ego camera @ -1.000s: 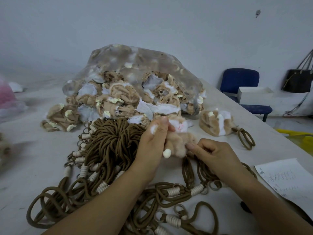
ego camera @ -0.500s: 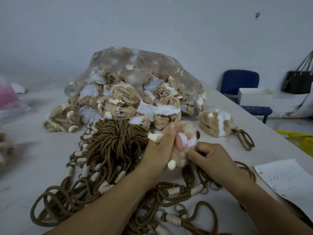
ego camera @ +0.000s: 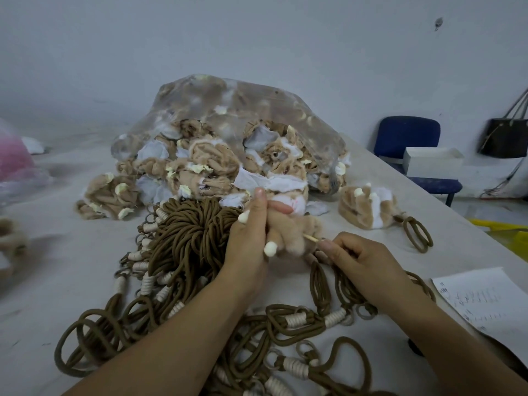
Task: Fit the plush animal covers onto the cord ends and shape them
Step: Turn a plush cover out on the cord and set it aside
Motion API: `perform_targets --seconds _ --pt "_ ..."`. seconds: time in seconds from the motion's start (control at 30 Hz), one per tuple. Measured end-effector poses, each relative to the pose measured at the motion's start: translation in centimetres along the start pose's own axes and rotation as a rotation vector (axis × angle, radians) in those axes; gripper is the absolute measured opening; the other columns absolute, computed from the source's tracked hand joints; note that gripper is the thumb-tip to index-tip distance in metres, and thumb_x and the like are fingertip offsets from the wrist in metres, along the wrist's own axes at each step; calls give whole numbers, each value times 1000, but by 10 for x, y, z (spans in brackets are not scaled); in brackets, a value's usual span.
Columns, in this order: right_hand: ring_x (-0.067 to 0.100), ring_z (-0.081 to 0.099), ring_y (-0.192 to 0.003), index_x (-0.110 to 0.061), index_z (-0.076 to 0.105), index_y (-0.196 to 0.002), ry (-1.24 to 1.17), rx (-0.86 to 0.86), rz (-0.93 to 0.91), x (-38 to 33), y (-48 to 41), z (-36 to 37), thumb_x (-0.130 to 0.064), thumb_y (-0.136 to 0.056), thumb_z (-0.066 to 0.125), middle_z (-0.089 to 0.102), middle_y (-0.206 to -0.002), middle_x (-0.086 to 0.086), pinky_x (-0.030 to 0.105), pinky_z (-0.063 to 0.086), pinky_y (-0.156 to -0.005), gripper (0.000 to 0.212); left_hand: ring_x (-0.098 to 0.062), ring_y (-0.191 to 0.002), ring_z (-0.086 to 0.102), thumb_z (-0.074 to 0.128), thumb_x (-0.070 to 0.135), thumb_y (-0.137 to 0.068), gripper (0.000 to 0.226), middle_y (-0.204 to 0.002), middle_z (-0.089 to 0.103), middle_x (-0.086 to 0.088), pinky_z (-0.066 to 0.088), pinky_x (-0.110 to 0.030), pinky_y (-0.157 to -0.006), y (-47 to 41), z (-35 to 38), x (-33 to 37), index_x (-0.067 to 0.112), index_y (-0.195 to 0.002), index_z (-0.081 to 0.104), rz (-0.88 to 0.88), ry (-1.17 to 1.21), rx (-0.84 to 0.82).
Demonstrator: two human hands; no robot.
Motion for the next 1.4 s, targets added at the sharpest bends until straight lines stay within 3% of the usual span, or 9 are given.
perform_targets --seconds 0.17,0.33,0.5,0.73,0.87,0.93,1.13,1.3,1.4 --pt "1 44 -48 -22 53 -61 -19 -26 10 -1 0 2 -70 -73 43 48 -51 -11 15 36 -52 50 -13 -74 65 54 64 -77 48 -75 68 -4 54 -25 -64 2 3 0 20 -73 72 2 -6 -57" --pt "4 45 -49 -21 53 -64 97 -53 33 4 2 2 -72 -73 39 49 -52 -10 24 35 -52 54 -8 -53 58 54 63 -78 44 -51 58 3 48 -27 -57 0 0 -3 24 -64 71 -8 -30 -40" --pt "4 46 -49 -22 53 -65 118 -18 22 3 2 0 -71 -75 41 51 -53 -9 25 36 -52 51 -13 -87 70 42 74 -78 62 -85 75 -1 55 -31 -78 -1 1 -3 22 -70 75 17 -65 -42" --pt "0 47 -52 -26 58 -66 -88 -64 -62 -9 5 7 -63 -76 47 54 -57 -6 13 37 -52 40 -8 -78 69 40 71 -80 62 -79 73 -8 53 -15 -65 10 11 -1 22 -66 74 56 -131 -111" --pt "1 45 -51 -17 56 -61 -120 -53 -55 -7 5 12 -45 -86 55 51 -55 -5 12 37 -52 38 -22 -92 71 41 75 -79 65 -87 74 -15 58 -32 -84 12 16 -7 21 -68 75 0 -113 -151" --pt "0 46 -52 -17 56 -62 -77 -59 -49 -5 4 13 -36 -89 57 52 -55 -7 12 37 -53 33 -19 -92 71 39 70 -84 63 -88 74 -13 57 -32 -86 13 17 -10 21 -69 76 -20 -115 -164" --pt "4 52 -56 -26 60 -71 122 -109 13 5 1 6 -65 -77 45 60 -65 -6 19 37 -53 42 -20 -102 68 37 71 -79 68 -99 75 -2 53 -45 -93 5 6 -15 16 -71 77 -138 -10 -47" --pt "0 52 -75 -38 59 -70 203 19 -24 11 -4 -7 -53 -84 48 59 -70 -18 28 37 -69 23 -18 -95 71 40 74 -73 68 -96 76 -9 57 -33 -78 0 0 -13 16 -75 77 -181 92 2" --pt "2 47 -81 -36 60 -72 146 24 -51 9 -5 -7 -59 -81 45 56 -76 -18 29 37 -72 29 -15 -84 73 47 69 -75 61 -90 76 -8 56 -26 -65 -1 -3 -11 16 -69 76 -175 132 21"
Point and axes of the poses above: each hand's wrist, its own y-axis away from the middle knuckle, its own z-axis out of the palm, x = y × z, the point moved 6 cm from there along -y, towards the middle knuckle
